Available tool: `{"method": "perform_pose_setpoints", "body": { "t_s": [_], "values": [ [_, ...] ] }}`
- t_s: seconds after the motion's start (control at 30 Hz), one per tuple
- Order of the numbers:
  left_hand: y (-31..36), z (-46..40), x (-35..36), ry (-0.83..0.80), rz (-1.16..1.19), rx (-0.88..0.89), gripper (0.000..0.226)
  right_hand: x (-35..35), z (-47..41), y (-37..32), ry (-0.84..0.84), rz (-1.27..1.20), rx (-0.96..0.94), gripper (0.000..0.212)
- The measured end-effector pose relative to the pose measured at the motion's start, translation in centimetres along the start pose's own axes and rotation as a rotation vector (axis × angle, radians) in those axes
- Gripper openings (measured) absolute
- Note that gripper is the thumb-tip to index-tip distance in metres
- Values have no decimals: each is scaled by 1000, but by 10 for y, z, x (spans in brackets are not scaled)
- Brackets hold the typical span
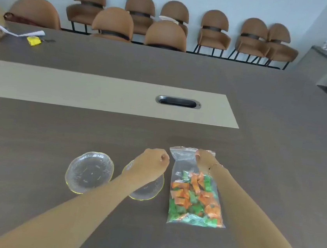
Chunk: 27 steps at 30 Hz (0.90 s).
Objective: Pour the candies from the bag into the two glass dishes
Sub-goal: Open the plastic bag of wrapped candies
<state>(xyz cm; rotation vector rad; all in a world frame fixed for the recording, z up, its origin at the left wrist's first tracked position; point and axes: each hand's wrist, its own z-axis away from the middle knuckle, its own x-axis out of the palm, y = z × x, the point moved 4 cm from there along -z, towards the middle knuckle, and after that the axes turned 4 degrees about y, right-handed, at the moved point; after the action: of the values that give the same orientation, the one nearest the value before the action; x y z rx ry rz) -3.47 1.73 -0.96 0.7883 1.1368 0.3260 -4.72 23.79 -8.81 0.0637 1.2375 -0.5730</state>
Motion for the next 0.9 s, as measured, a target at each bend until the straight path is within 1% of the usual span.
{"method": "perform_pose_setpoints", "body": {
  "t_s": [0.07, 0.2, 0.27, 0.33, 0.4, 0.47, 0.5, 0.63, 0.77, 0.83, 0.9],
  "values": [
    [-7, -10, 16, -26, 32, -34, 33, 10, -20, 3, 15, 5, 33, 36],
    [-23, -24, 47, -63, 111, -69, 33, 35, -58, 8, 23, 95, -20, 57],
    [-29, -27, 56, -88, 140, -87, 30, 37, -67, 13, 65, 143, -24, 62],
    [-32, -27, 62, -110, 148, -89, 28, 33, -72, 18, 131, 197, -9, 53],
    [-31, -26, 64, -121, 153, -97, 28, 21, -66, 20, 210, 253, -27, 38],
    [-27, -28, 66, -121, 184, -112, 29, 4, -55, 20, 278, 228, -33, 29],
    [-23, -28, 67, -117, 229, -123, 28, -5, -47, 18, 286, 199, -35, 29],
    [5, -34, 79, -99, 487, -213, 18, -39, -3, 8, 208, 33, -22, 29],
    [32, -32, 89, -97, 670, -335, 33, -56, 57, -4, 159, -45, -29, 24],
    [43, -24, 90, -145, 719, -383, 32, -64, 84, -5, 162, -43, -14, 24],
    [56, -12, 91, -244, 814, -441, 29, -75, 105, -1, 174, -71, 10, 22]
  ]
}}
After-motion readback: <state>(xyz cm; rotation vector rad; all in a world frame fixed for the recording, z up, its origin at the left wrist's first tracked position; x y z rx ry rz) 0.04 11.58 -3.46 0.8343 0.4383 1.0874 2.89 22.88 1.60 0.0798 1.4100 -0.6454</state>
